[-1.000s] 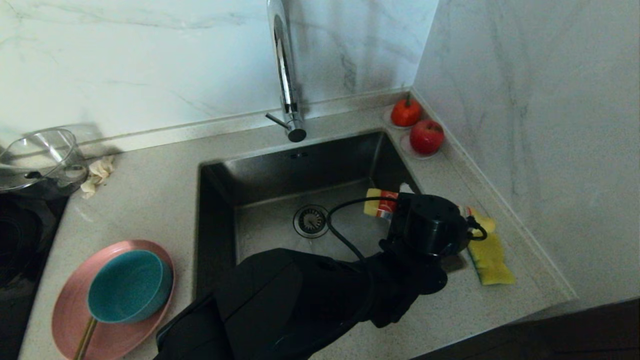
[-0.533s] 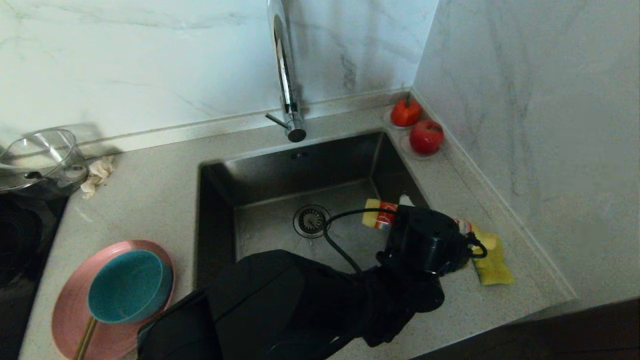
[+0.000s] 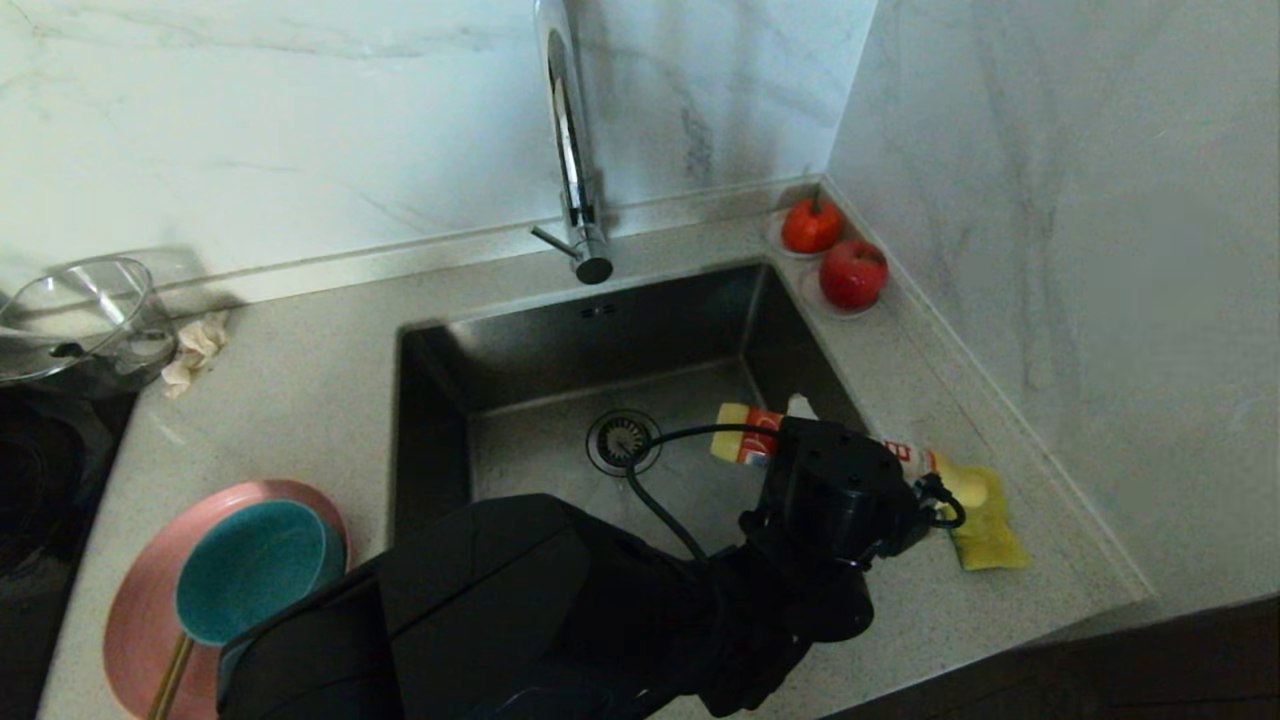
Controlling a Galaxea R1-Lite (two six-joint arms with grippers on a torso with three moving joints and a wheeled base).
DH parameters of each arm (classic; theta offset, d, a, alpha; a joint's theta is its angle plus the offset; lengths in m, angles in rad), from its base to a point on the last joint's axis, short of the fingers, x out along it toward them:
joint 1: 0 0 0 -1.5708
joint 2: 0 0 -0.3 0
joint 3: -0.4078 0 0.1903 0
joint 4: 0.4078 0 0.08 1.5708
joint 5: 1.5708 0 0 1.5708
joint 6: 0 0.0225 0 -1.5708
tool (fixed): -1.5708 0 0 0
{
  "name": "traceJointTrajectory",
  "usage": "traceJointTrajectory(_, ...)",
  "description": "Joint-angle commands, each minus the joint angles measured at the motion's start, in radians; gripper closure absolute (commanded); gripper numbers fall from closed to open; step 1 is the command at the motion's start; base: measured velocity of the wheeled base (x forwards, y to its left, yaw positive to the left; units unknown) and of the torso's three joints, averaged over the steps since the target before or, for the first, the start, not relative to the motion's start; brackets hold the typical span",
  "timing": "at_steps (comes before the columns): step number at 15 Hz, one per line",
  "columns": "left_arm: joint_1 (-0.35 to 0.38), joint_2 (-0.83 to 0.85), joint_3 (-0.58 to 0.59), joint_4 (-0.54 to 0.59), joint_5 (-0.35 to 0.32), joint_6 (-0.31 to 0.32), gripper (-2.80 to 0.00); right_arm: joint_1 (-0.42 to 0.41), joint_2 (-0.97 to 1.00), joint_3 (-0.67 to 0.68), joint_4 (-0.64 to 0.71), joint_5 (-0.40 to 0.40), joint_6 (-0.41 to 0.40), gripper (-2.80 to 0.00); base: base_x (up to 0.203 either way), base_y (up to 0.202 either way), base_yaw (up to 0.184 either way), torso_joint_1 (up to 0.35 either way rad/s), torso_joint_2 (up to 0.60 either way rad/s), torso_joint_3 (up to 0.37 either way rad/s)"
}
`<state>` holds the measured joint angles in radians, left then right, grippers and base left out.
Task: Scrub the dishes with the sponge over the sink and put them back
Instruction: Squeeze it onto the sponge
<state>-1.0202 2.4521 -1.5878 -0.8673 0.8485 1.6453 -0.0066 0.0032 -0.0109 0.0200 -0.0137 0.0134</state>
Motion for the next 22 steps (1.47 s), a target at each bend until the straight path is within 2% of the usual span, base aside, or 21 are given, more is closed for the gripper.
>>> traceJointTrajectory(1,-0.014,-0.008,0.014,-0.018,-0.002,0.010,0.00,0.000,0.000,0.000,0.000,0.000,0.000,0.00,0.000,0.000,0.000,0.000,0.00,0.000)
traceJointTrajectory(5,-0.038,-0.011,0.050,-0.041,-0.005,0.013,0.00,0.000,0.000,0.000,0.000,0.000,0.000,0.00,0.000,0.000,0.000,0.000,0.00,0.000)
traceJointTrajectory(13,-0.053,-0.042,0.208,-0.131,-0.003,0.025,0.00,0.000,0.000,0.000,0.000,0.000,0.000,0.00,0.000,0.000,0.000,0.000,0.00,0.000)
traceJointTrajectory(19,-0.051,-0.026,0.193,-0.131,-0.002,0.055,0.00,0.000,0.000,0.000,0.000,0.000,0.000,0.00,0.000,0.000,0.000,0.000,0.00,0.000)
traceJointTrajectory(22,-0.042,-0.005,0.112,-0.123,0.001,0.069,0.00,0.000,0.000,0.000,0.000,0.000,0.000,0.00,0.000,0.000,0.000,0.000,0.00,0.000)
